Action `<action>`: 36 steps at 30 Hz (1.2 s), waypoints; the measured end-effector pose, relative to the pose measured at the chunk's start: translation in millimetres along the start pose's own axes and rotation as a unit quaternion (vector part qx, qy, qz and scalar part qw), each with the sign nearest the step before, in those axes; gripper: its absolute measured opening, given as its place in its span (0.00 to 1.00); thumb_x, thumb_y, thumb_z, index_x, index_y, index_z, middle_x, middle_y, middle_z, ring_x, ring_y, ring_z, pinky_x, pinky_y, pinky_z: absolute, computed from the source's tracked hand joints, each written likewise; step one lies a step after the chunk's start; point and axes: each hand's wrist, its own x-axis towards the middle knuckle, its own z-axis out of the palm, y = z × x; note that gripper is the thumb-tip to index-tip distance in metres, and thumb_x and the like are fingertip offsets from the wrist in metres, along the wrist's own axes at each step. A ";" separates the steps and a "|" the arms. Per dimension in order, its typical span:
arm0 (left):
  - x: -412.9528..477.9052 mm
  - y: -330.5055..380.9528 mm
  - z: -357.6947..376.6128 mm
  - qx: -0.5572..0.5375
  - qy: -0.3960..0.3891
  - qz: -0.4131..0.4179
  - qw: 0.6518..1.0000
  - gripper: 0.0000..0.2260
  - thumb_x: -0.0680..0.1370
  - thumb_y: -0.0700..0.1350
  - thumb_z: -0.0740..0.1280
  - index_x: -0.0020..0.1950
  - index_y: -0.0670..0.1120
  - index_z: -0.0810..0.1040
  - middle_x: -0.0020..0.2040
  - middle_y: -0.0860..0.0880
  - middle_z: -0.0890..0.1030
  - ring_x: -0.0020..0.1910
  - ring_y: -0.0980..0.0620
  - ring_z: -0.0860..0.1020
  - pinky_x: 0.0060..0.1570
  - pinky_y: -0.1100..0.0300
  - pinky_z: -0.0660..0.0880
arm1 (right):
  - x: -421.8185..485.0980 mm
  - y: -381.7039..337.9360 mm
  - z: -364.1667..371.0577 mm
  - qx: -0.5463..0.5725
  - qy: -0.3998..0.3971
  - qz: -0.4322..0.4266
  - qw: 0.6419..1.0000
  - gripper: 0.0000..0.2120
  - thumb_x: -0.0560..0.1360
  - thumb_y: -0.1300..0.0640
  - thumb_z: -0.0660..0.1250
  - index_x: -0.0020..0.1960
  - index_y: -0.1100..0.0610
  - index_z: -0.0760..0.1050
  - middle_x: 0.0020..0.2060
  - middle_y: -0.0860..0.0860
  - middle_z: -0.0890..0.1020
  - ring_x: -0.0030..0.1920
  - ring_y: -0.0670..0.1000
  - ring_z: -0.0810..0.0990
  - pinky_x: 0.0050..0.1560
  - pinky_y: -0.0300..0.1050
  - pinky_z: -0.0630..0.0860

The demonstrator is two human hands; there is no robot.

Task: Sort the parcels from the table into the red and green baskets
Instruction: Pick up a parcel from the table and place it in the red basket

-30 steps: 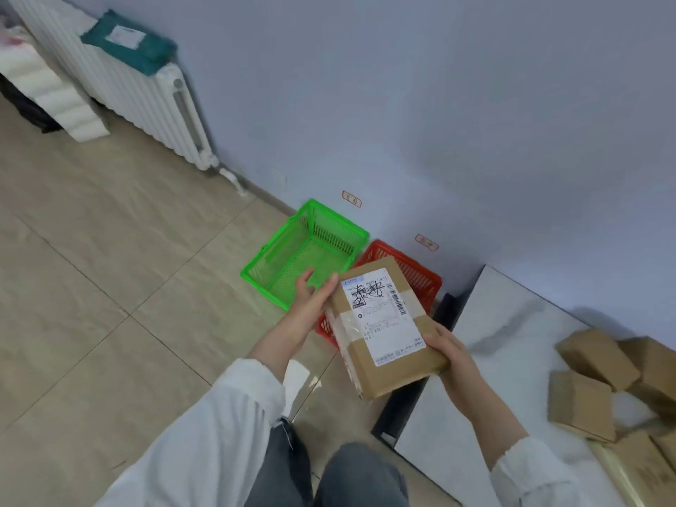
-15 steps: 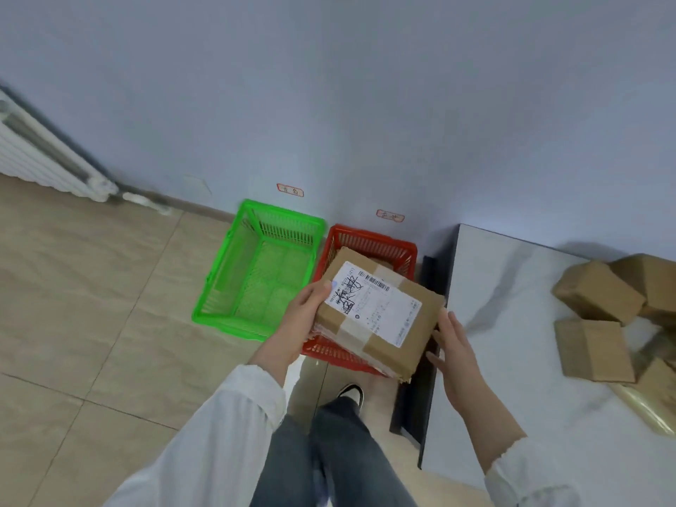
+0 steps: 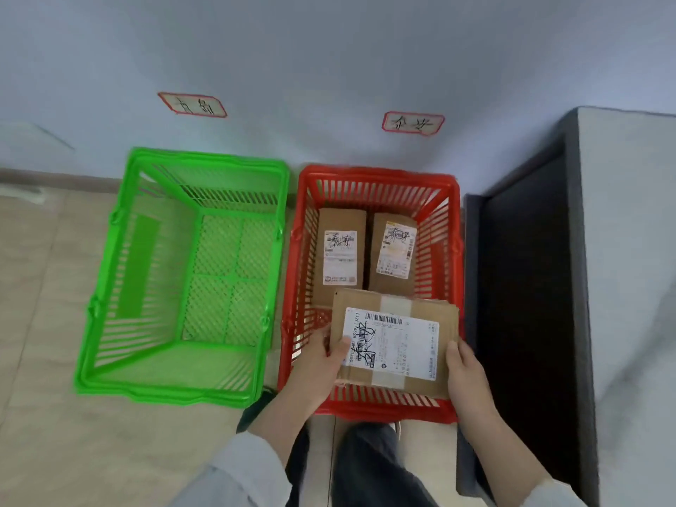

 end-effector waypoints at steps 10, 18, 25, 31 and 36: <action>110.0 -78.0 44.9 0.195 -0.029 -0.059 0.979 0.16 0.81 0.46 0.58 0.67 0.42 0.68 0.63 0.44 0.77 0.58 0.47 0.76 0.41 0.69 0.71 | 109.6 84.1 44.3 -0.087 -0.008 0.032 0.996 0.17 0.82 0.58 0.54 0.69 0.58 0.68 0.59 0.55 0.77 0.57 0.56 0.76 0.46 0.40 0.69; 173.2 -119.0 59.1 0.279 -0.080 -0.101 0.952 0.17 0.82 0.47 0.57 0.67 0.39 0.68 0.63 0.42 0.77 0.60 0.44 0.76 0.54 0.58 0.73 | 169.2 105.9 68.8 -0.162 -0.053 0.036 0.985 0.18 0.80 0.55 0.58 0.69 0.59 0.66 0.63 0.56 0.76 0.61 0.57 0.76 0.51 0.45 0.70; 194.5 -122.5 68.0 0.301 -0.063 -0.107 0.946 0.21 0.82 0.45 0.56 0.73 0.38 0.57 0.70 0.38 0.68 0.68 0.42 0.69 0.63 0.54 0.67 | 196.6 127.3 90.1 -0.171 -0.007 0.027 0.985 0.22 0.79 0.57 0.60 0.72 0.58 0.62 0.67 0.57 0.72 0.66 0.59 0.72 0.64 0.54 0.71; 171.7 -128.1 66.8 0.280 0.053 -0.016 0.959 0.21 0.79 0.47 0.62 0.70 0.43 0.64 0.63 0.45 0.76 0.61 0.46 0.76 0.59 0.55 0.73 | 174.1 130.0 91.1 -0.229 0.018 -0.059 0.971 0.27 0.77 0.55 0.63 0.73 0.57 0.58 0.69 0.56 0.69 0.68 0.57 0.69 0.65 0.57 0.71; 165.2 -124.7 60.6 0.468 0.149 0.346 0.799 0.21 0.73 0.48 0.70 0.63 0.41 0.75 0.63 0.44 0.76 0.64 0.47 0.70 0.65 0.56 0.67 | 161.4 124.3 98.5 -0.477 0.058 -0.306 0.822 0.31 0.80 0.45 0.49 0.75 0.64 0.51 0.76 0.61 0.52 0.76 0.58 0.48 0.75 0.51 0.50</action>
